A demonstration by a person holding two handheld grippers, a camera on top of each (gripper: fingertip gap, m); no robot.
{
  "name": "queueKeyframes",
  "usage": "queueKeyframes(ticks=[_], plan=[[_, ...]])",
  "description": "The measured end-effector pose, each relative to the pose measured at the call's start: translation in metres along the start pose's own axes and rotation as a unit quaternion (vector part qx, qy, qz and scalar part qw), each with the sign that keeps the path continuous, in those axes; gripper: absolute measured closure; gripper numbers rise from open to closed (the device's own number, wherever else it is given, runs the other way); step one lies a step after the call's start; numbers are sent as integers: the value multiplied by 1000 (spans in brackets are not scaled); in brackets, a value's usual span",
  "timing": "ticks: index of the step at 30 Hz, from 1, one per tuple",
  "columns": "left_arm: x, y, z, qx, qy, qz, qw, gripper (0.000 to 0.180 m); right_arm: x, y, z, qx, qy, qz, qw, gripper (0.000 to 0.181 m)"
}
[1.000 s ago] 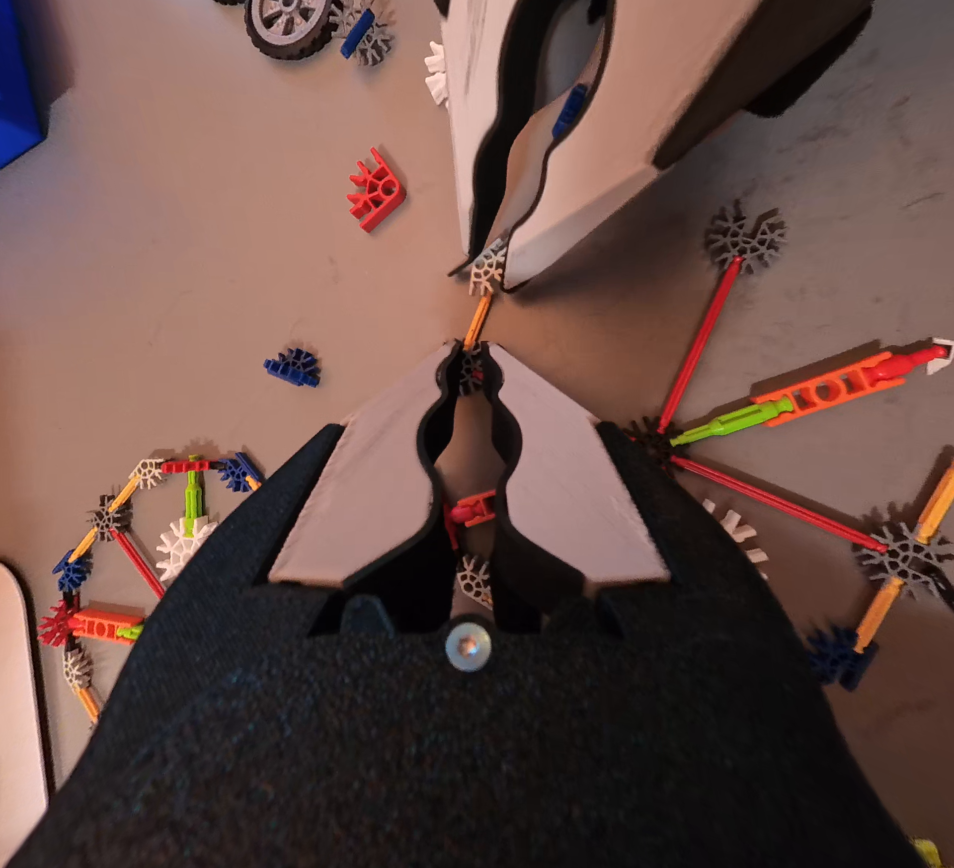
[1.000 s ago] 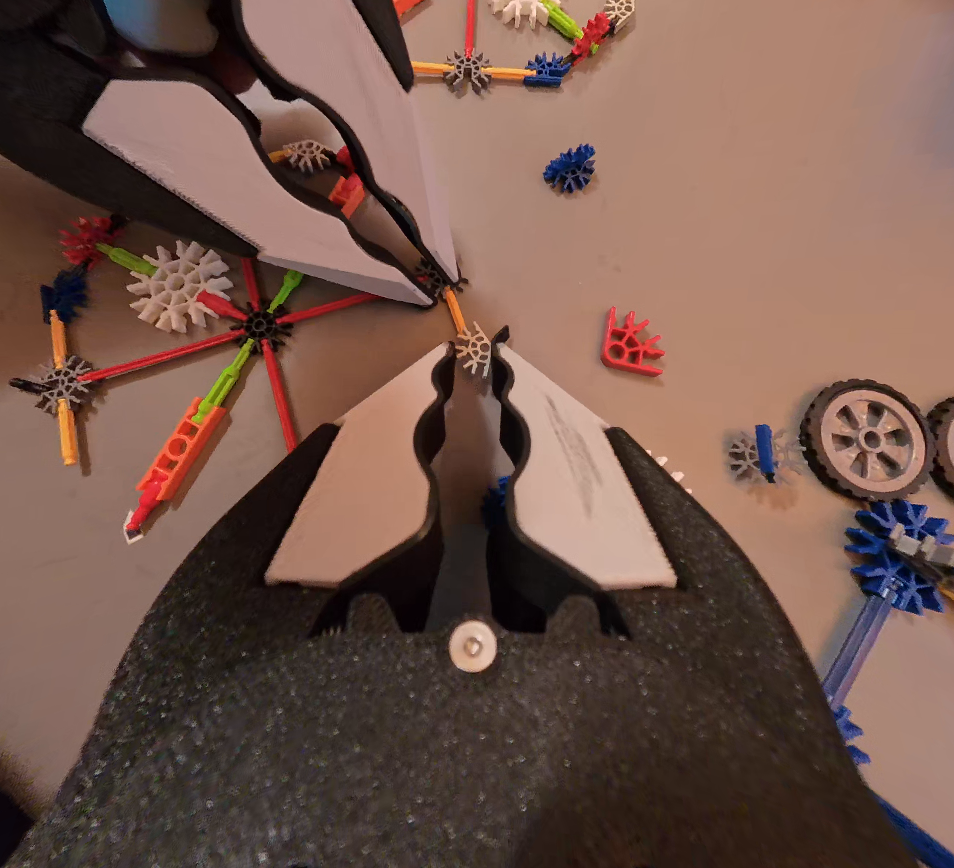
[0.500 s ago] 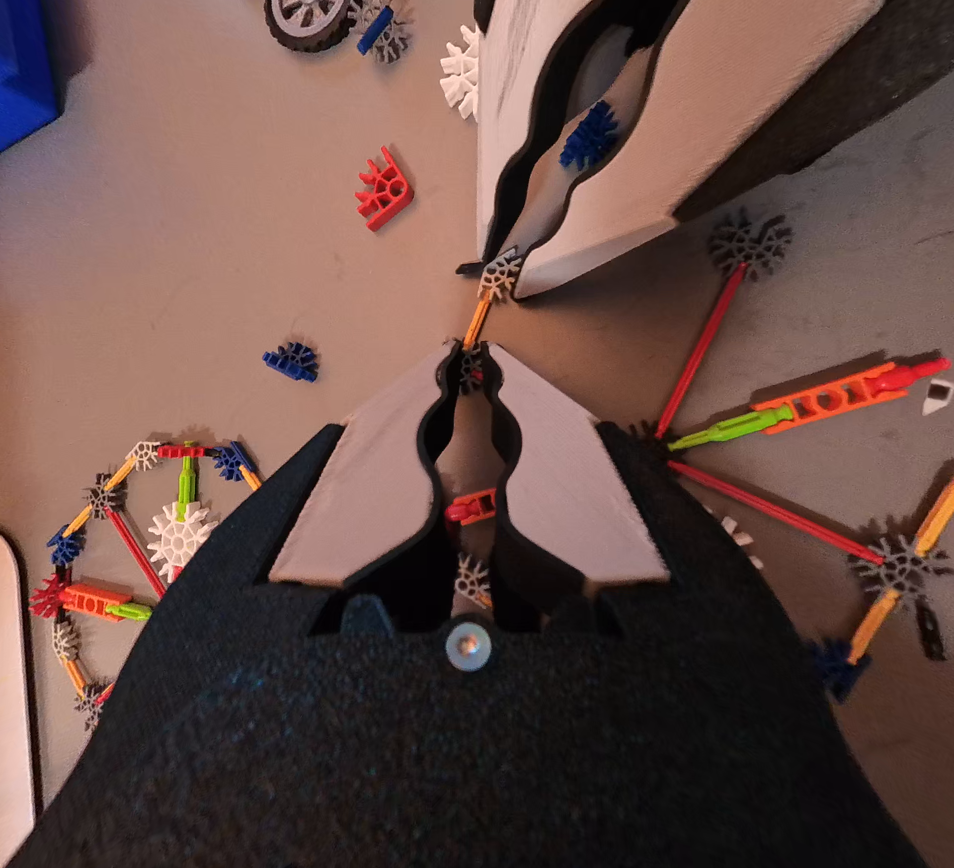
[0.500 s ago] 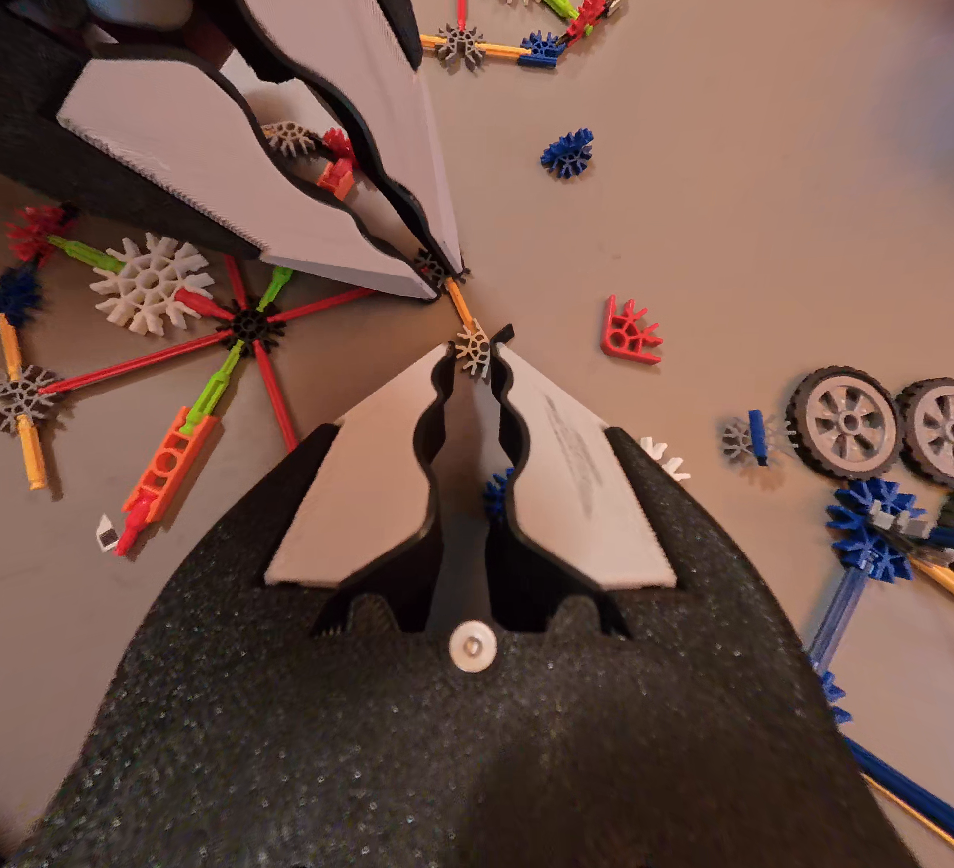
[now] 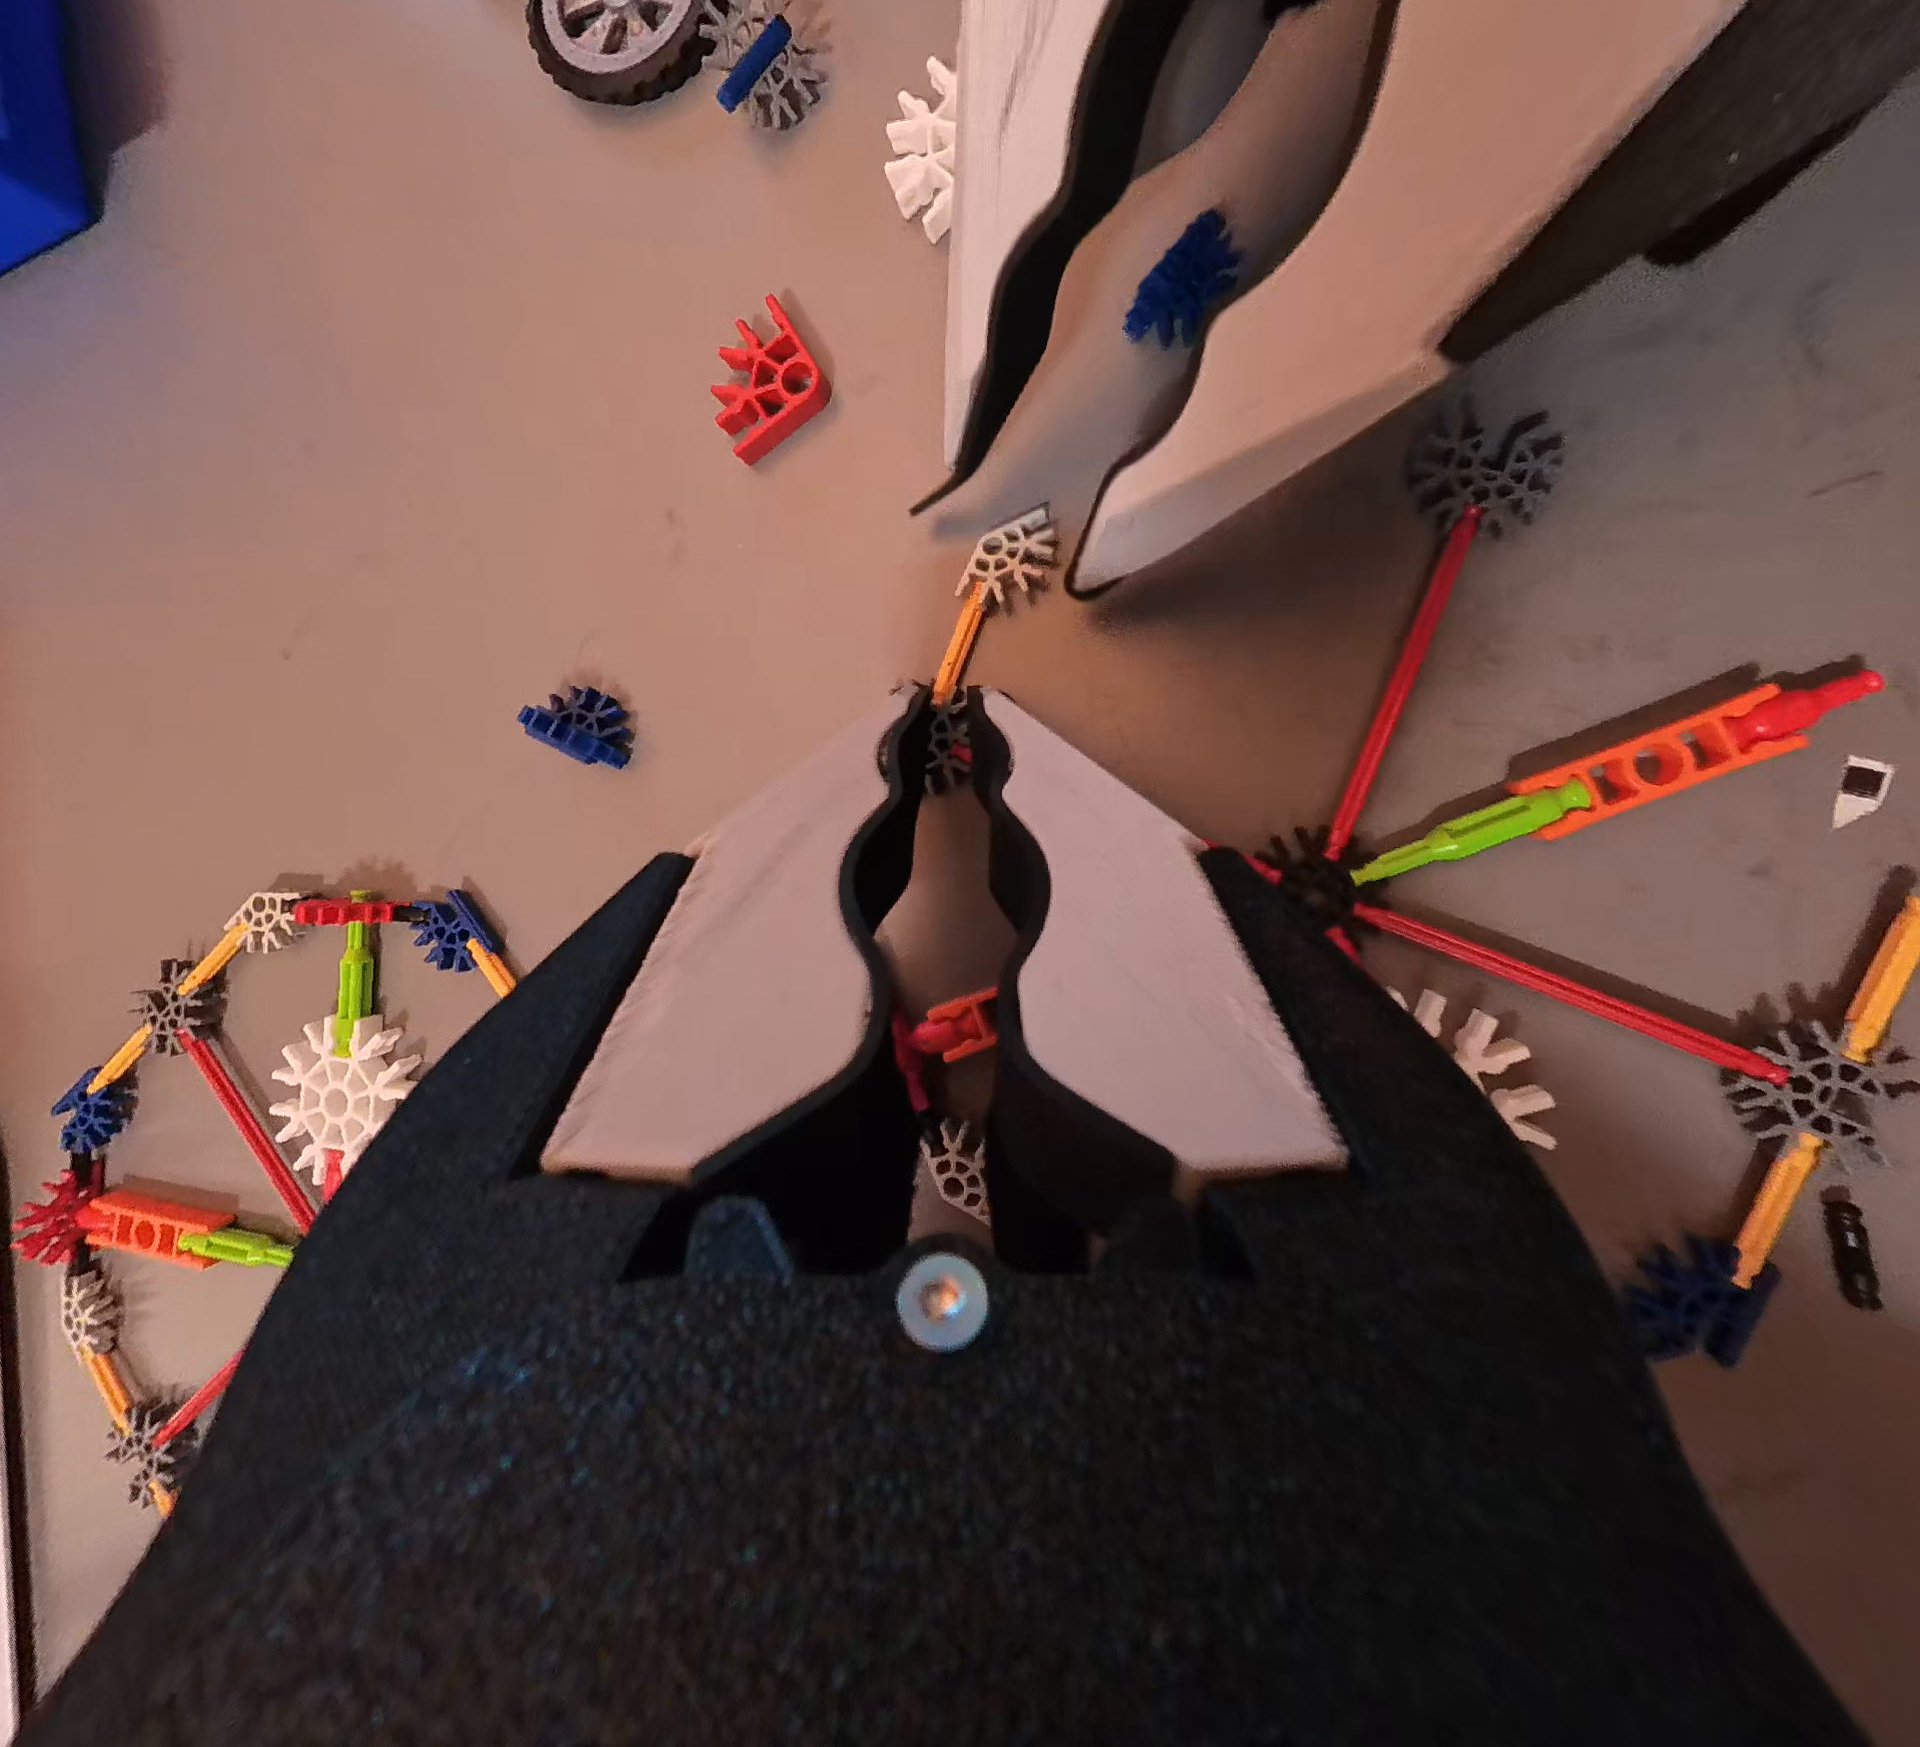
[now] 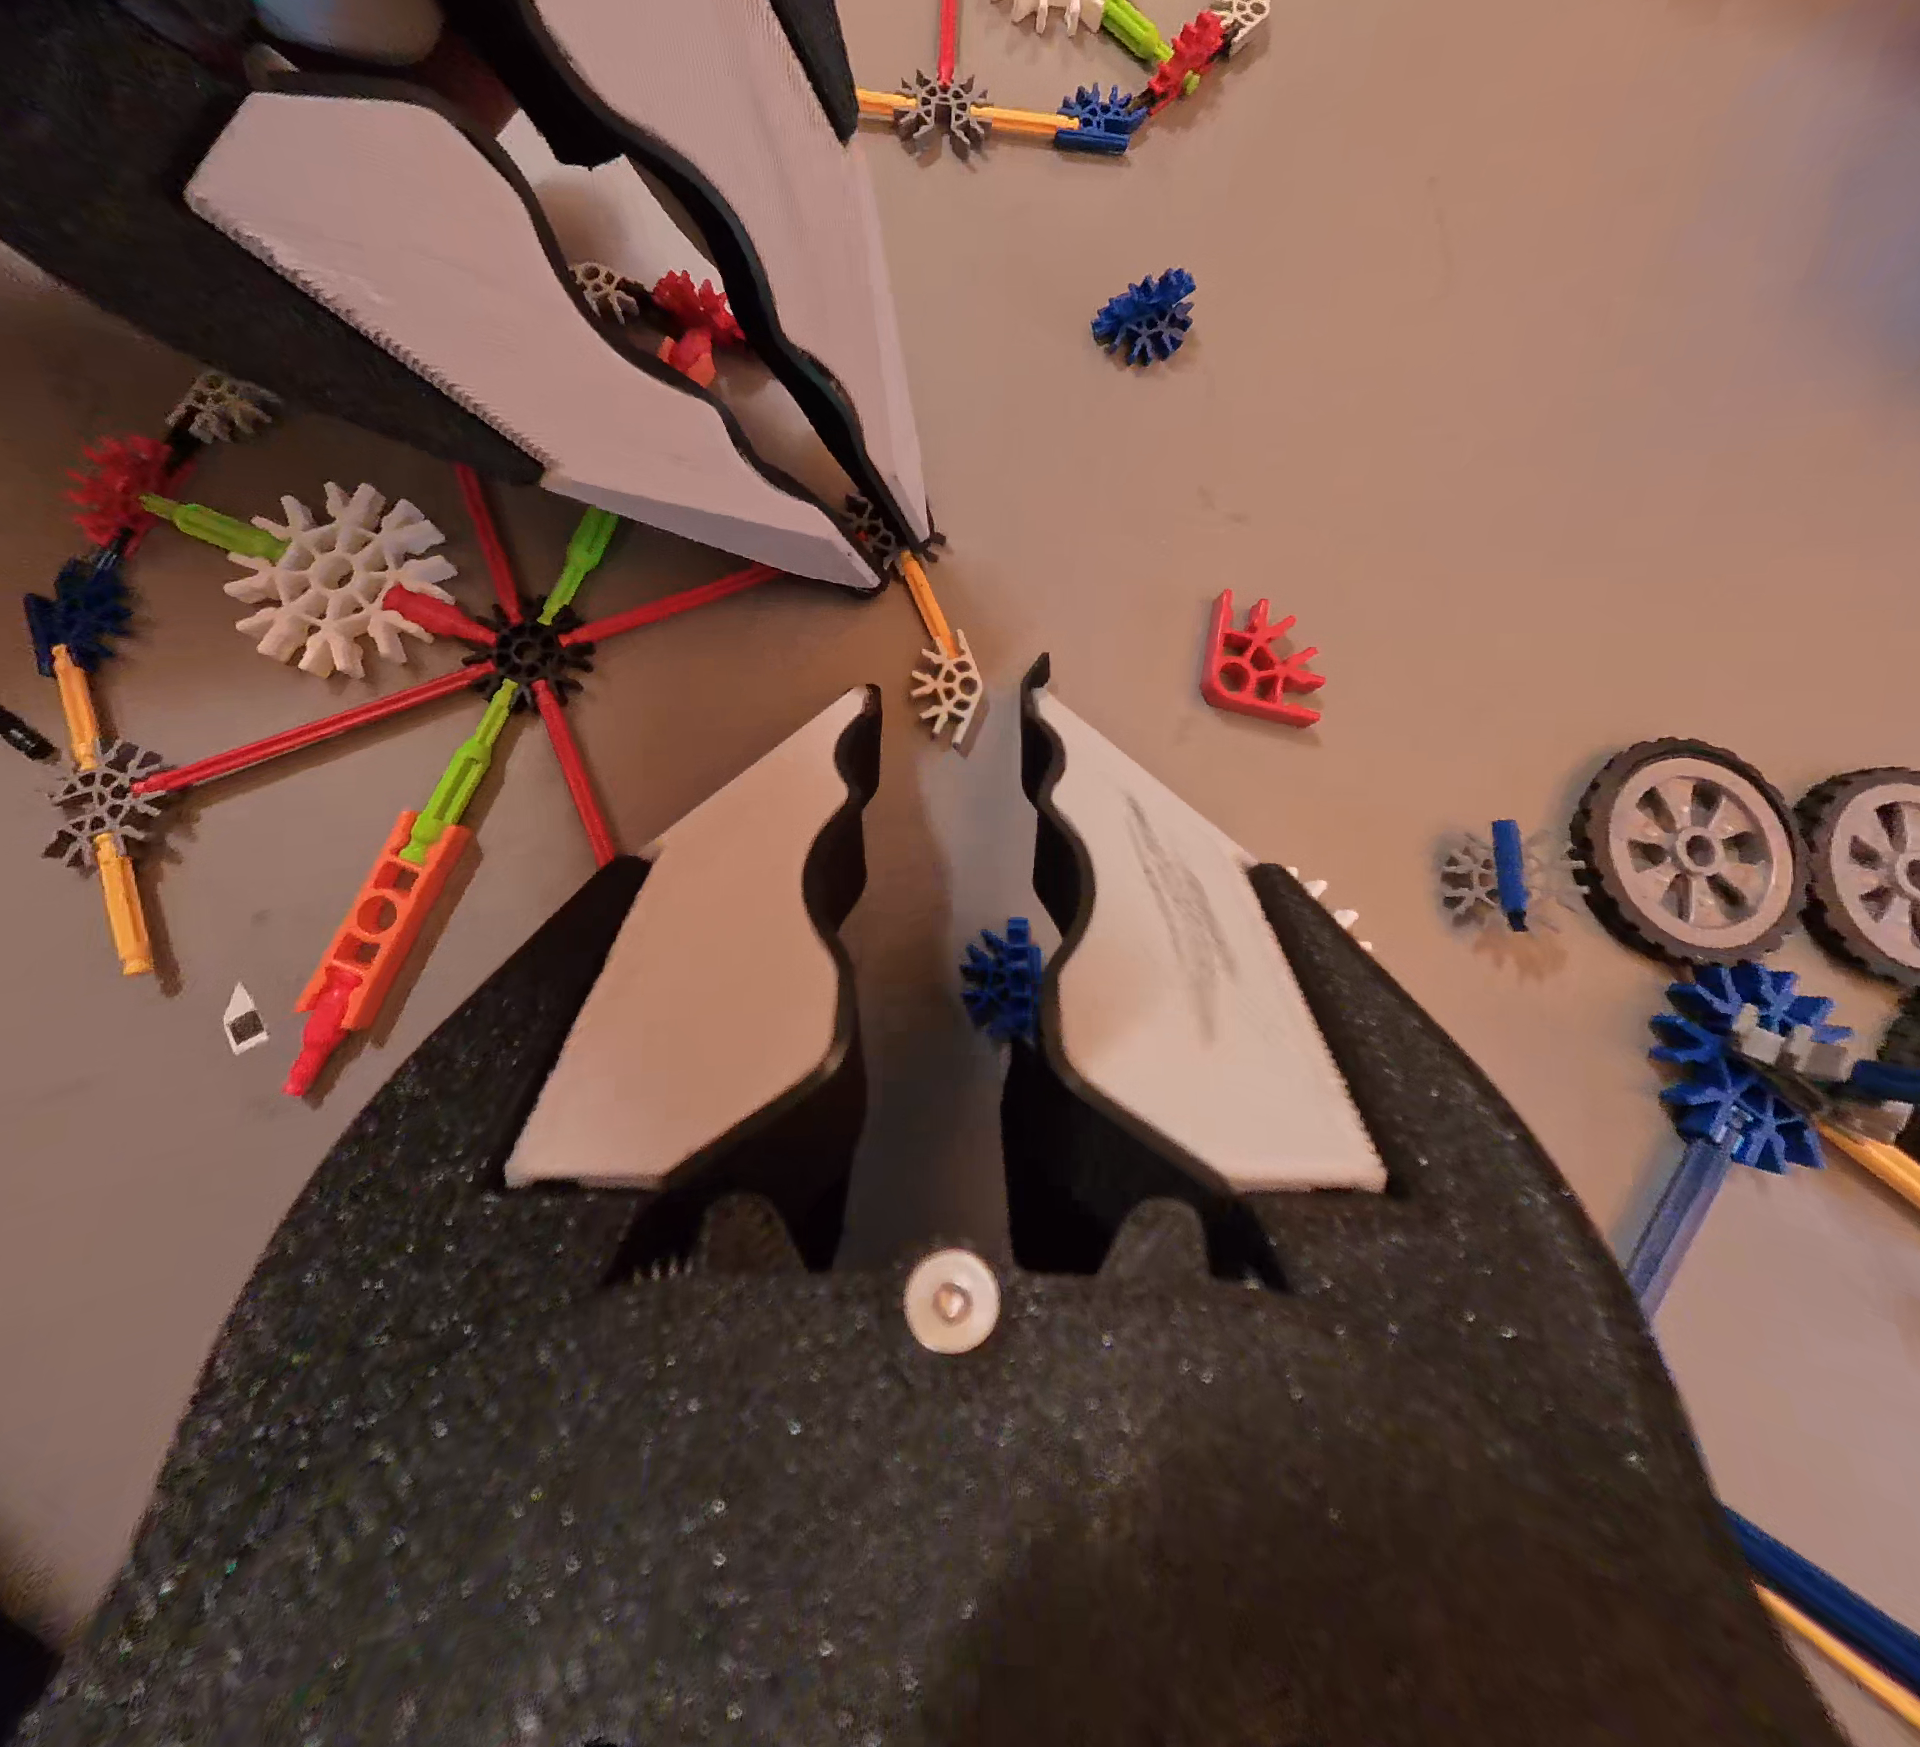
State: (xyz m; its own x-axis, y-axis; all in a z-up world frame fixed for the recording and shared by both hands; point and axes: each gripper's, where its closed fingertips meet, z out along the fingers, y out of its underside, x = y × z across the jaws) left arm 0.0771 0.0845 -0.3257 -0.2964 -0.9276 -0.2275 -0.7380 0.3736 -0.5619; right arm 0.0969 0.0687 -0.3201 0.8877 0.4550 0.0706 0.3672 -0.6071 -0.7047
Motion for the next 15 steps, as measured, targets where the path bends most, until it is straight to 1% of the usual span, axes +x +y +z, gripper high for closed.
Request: queueKeyframes(ticks=[1, 3, 4, 8, 15], plan=[[0, 0, 0, 0, 0, 0, 1000, 175, 0, -1, -2, 3, -3, -2, 1000, 157], [0, 0, 0, 0, 2, 0, 1000, 175, 1, -4, -4, 11, -6, -10, 1000, 162], [0, 0, 0, 0, 2, 0, 1000, 175, 1, -5, -5, 15, -7, -14, 1000, 167], [0, 1, 0, -1, 2, 1, 1000, 175, 0, -7, 0, 13, -14, -26, 999, 181], [0, 2, 0, 2, 2, -1, 1000, 175, -3, -2, 9, -14, -15, -62, 998, 181]])
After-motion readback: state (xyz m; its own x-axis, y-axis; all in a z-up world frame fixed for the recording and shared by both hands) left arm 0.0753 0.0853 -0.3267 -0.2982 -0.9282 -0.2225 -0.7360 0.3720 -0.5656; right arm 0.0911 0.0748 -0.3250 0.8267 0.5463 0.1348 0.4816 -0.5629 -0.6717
